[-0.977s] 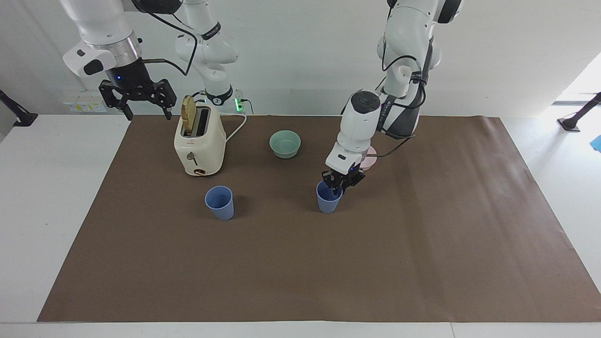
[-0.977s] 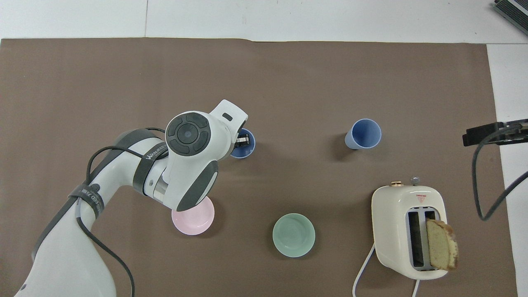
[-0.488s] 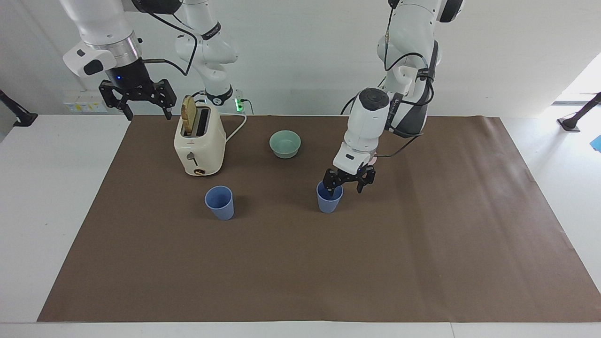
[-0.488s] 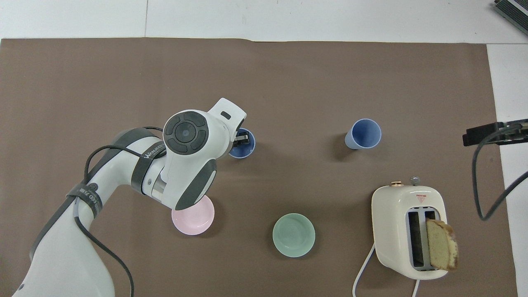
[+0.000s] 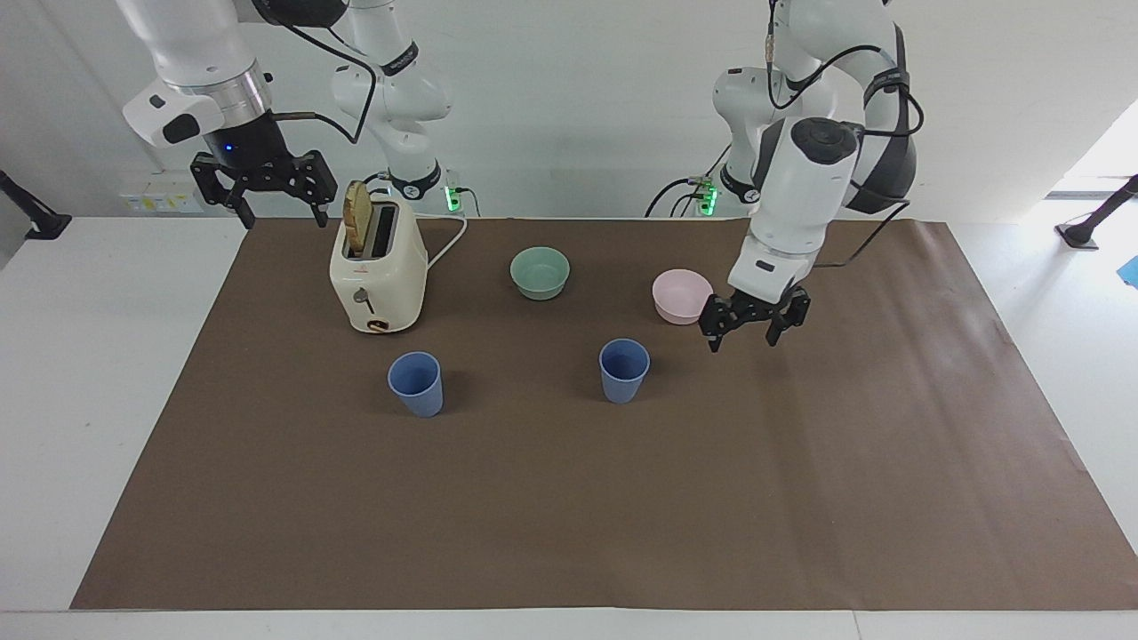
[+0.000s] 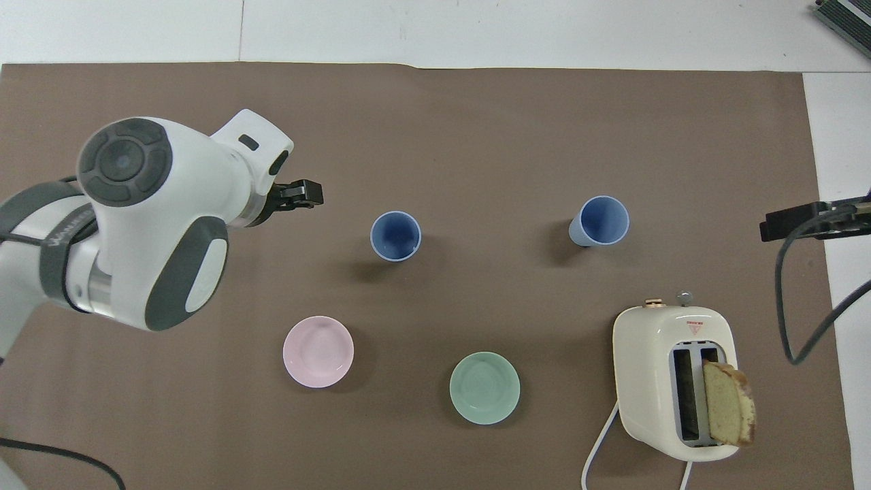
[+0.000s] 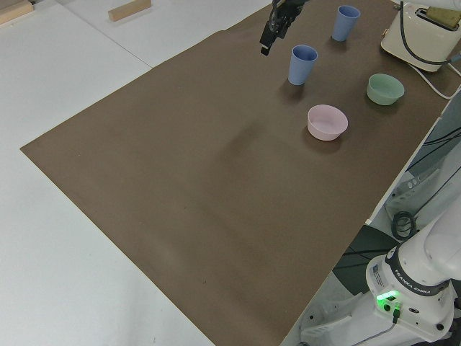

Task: Stack blue cups with both arms
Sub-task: 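Withdraw the left gripper while the right gripper reaches the other blue cup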

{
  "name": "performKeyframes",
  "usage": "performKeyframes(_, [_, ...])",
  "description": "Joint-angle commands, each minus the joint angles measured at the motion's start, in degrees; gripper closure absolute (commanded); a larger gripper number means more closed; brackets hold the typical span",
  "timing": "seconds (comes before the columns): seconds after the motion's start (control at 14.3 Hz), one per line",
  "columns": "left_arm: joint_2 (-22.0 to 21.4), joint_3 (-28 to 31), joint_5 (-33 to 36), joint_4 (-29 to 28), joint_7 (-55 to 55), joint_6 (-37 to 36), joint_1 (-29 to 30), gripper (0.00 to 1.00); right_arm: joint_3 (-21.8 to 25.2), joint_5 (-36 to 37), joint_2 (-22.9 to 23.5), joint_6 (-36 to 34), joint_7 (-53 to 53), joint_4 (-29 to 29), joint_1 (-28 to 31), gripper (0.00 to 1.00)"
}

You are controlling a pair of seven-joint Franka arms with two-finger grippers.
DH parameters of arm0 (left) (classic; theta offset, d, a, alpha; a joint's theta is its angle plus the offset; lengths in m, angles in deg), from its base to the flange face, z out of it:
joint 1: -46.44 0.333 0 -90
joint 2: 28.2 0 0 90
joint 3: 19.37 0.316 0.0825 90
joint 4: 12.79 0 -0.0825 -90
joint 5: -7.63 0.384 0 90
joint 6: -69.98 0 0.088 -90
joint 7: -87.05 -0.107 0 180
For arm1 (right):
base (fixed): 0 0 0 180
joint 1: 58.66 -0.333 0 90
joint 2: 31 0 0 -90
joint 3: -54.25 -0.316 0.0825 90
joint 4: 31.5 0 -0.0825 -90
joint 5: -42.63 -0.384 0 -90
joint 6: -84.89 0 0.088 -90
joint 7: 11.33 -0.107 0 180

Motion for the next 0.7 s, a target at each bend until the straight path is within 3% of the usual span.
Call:
performKeyframes(0.0, [-2.81, -0.62, 0.2, -1.23, -6.64, -3.79, 3.52, 0.0, -0.33, -0.58, -0.67, 4.72, 1.21, 5.1, 0.19, 0.0])
performKeyframes(0.21, [-4.92, -0.53, -1.64, -1.23, -14.64, -7.4, 7.56, 0.0, -0.33, -0.58, 1.08, 11.24, 0.95, 9.42, -0.25, 0.0])
performKeyframes(0.63, [-8.96, -0.36, -2.79, -0.62, -25.02, -13.11, 13.11, 0.0, -0.42, -0.58, 10.57, 22.57, 0.42, 11.88, -2.71, 0.0])
